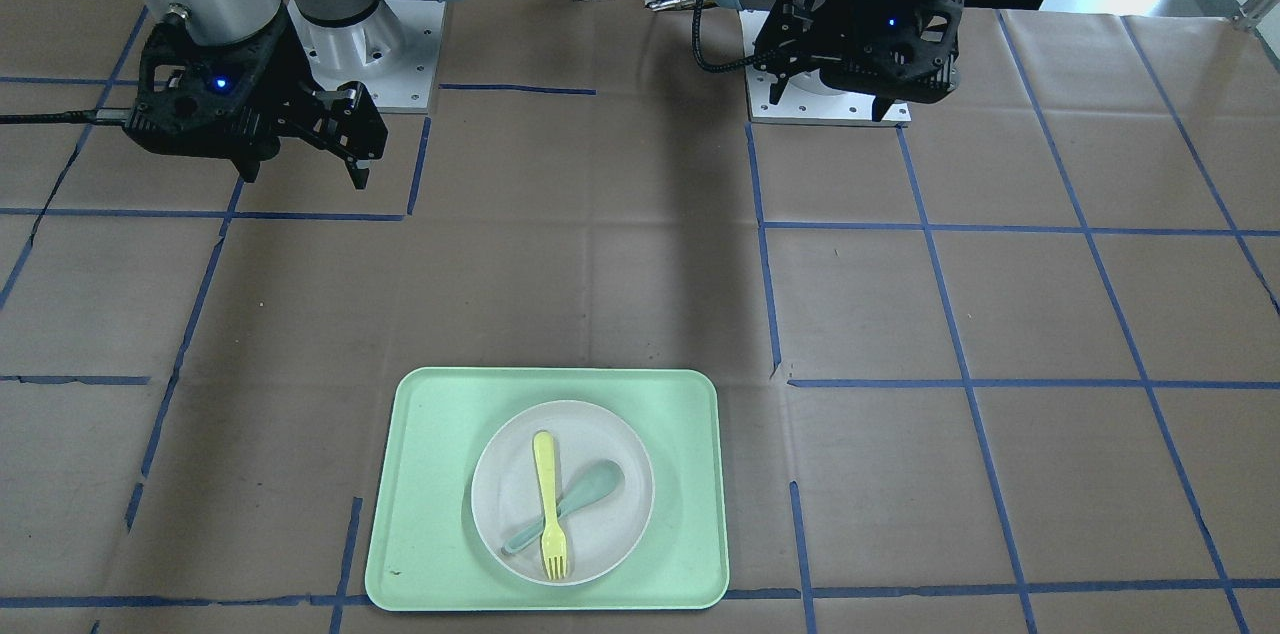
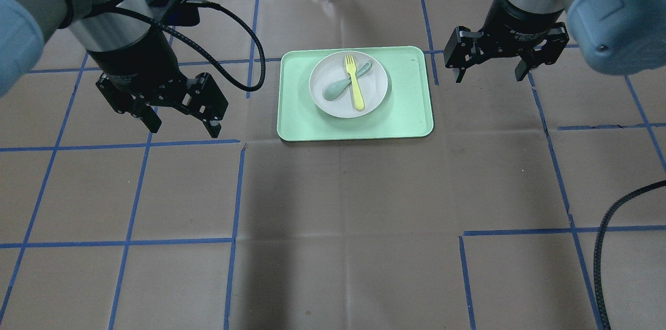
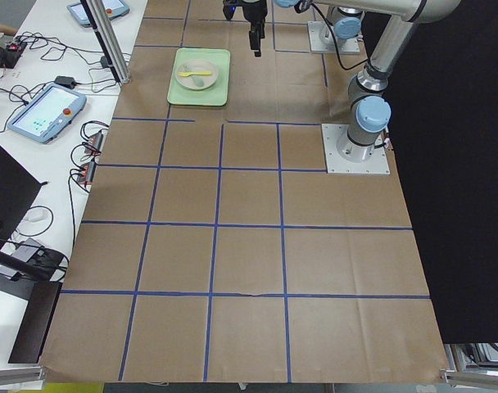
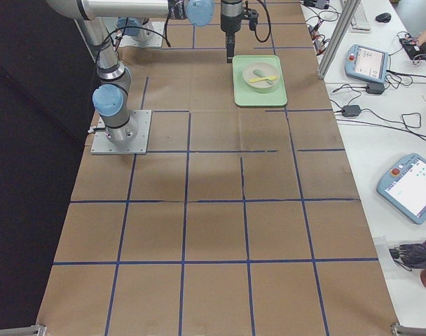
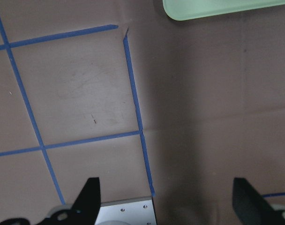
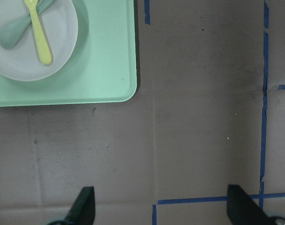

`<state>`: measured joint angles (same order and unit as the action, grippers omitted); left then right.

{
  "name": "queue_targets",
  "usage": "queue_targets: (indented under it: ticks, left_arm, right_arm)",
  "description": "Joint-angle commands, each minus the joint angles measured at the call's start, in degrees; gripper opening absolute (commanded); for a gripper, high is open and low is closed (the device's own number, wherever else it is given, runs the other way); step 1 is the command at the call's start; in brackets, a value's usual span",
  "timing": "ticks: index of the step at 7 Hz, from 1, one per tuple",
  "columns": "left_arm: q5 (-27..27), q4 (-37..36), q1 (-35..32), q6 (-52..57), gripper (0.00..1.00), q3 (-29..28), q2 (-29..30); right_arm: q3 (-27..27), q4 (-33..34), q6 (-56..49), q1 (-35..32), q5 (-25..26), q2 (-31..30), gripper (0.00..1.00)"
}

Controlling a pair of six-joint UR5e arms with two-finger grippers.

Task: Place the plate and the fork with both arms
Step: 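Raise the left gripper back toward its start while the right gripper moves toward the plate, then lower the right gripper over the yellow fork on the plate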

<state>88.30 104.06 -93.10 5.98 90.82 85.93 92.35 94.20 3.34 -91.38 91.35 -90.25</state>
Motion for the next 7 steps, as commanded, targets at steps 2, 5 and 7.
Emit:
queue_targets:
  ticks: [2,5,7]
  left_arm:
    - [0.38,-7.88,-0.07,-2.98,1.00,1.81,-0.23]
    - [0.47,-8.86,-0.07,-6.15,1.00,1.29,-0.50]
    - [3.52,-11.68,-0.07,-5.89,1.00,1.73,-0.41]
  right_arm:
    - [-4.60,1.77,0.69,-1.68,-0.91,5.31,1.00]
    - [-14.37,3.26,6.93,-11.16,-0.65,18.31,1.00]
    - [-14.74,10.01,7.64,-12.94,-0.91,23.69,1.00]
